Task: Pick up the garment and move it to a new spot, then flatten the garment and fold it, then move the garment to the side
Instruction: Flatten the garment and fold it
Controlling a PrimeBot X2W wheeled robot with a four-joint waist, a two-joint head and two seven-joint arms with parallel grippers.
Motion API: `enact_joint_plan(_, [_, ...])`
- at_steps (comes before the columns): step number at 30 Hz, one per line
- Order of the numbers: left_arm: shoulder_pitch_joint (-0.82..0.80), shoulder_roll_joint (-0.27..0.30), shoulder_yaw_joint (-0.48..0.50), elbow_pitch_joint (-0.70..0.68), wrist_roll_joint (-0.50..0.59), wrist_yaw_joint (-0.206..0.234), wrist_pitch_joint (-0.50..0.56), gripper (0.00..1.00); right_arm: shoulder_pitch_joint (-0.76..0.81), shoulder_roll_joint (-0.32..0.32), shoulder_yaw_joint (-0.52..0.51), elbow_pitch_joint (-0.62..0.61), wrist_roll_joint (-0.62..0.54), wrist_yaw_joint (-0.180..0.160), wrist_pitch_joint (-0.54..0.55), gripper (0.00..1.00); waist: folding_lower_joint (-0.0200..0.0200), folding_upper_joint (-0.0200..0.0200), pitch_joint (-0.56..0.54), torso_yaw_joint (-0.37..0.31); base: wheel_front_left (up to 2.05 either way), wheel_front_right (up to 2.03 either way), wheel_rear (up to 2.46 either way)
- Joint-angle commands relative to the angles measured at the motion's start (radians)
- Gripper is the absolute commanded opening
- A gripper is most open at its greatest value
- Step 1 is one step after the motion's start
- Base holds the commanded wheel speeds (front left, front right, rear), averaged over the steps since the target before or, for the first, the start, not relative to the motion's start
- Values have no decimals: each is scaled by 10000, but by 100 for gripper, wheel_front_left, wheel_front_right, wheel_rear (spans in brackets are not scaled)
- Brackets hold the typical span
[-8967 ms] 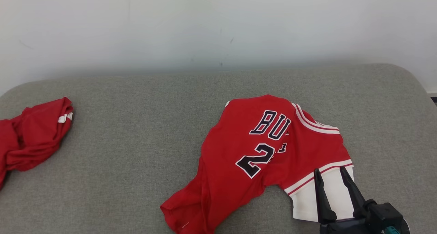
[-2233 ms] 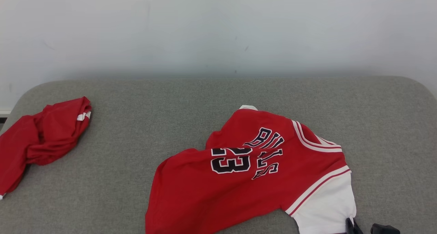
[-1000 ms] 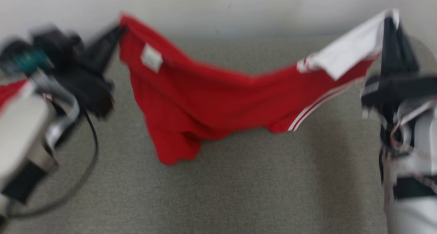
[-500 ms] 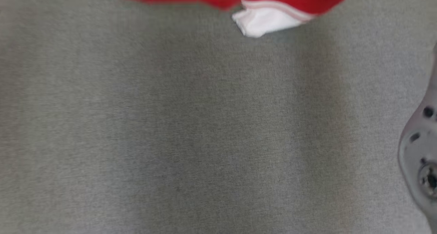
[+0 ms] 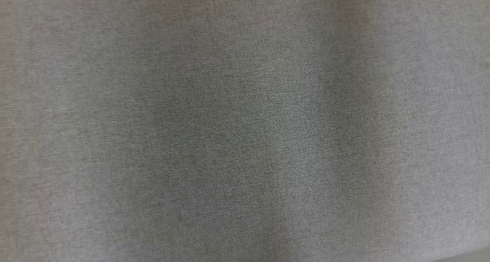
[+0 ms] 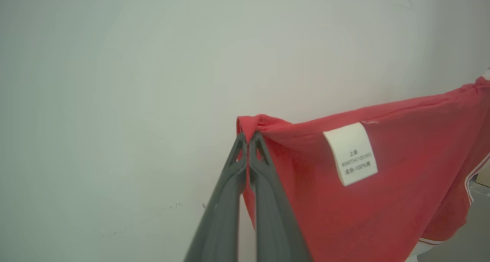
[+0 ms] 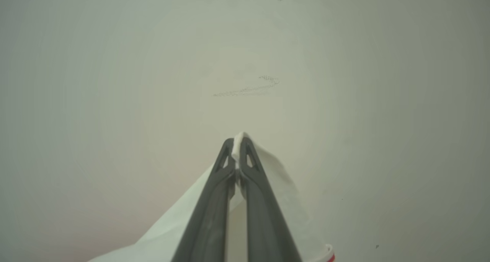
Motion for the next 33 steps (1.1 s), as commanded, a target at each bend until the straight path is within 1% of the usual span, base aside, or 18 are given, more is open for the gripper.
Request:
enact_joint_plan(1, [-242, -16, -172, 126, -61, 22, -77, 0, -224, -9, -48, 215, -147, -24, -153, 0, -1, -2, 121, -97, 0, 0, 0])
enact_joint_plan(7, [-593, 4, -893, 463, -490, 22, -342, 0, -707, -3, 16, 1081, -300, -24, -661, 0, -1, -2, 268, -179, 0, 0, 0])
enact_joint_plan(12, [-462, 61, -1388, 487, -986, 22, -656, 0, -758, -186, 100, 1634, 13, -24, -1016, 0, -1, -2, 333, -163, 0, 0, 0])
enact_joint_plan(14, [-251, 89, -1563, 433, -1212, 22, -855, 0, -594, -237, 223, 1809, 176, -24, -1183, 0, -1, -2, 294, -115, 0, 0, 0])
enact_joint_plan(18, [482, -41, -1522, 528, -1981, 22, -1629, 0, -2, -332, 626, 1963, 799, -24, -1555, 0, -1, -2, 0, 45, 0, 0, 0])
enact_joint_plan(20, [975, -111, -1676, 401, -2035, 19, -1973, 0, 530, -350, 952, 1888, 1196, -24, -1668, 0, -1, -2, -231, 80, 0, 0, 0])
enact_joint_plan(23, [1651, 3, -1786, 173, -2134, 21, -2400, 0, 1519, -391, 1645, 1437, 1914, -24, -1790, 0, -1, -2, -640, 77, 0, 0, 0])
enact_joint_plan(27, [2917, 242, -1826, -525, -2322, 21, -2675, 0, 3452, -471, 2481, 270, 3015, -24, -1756, 0, -1, -2, -1299, 46, 0, 0, 0])
enact_joint_plan(28, [3325, 285, -1717, -700, -2504, 21, -2710, 0, 4032, -575, 2624, -130, 3299, -24, -1751, 0, -1, -2, -1493, 75, 0, 0, 0])
enact_joint_plan(30, [4075, 411, -1612, -1122, -2517, 21, -2743, 0, 5147, -741, 2792, -984, 3778, -24, -1633, 0, -1, -2, -1833, 131, 0, 0, 0])
enact_joint_plan(33, [5320, 539, -799, -1766, -2674, 37, -2754, 0, 7230, -964, 2819, -2476, 4277, -24, -1359, 0, -1, -2, -2278, 236, 0, 0, 0])
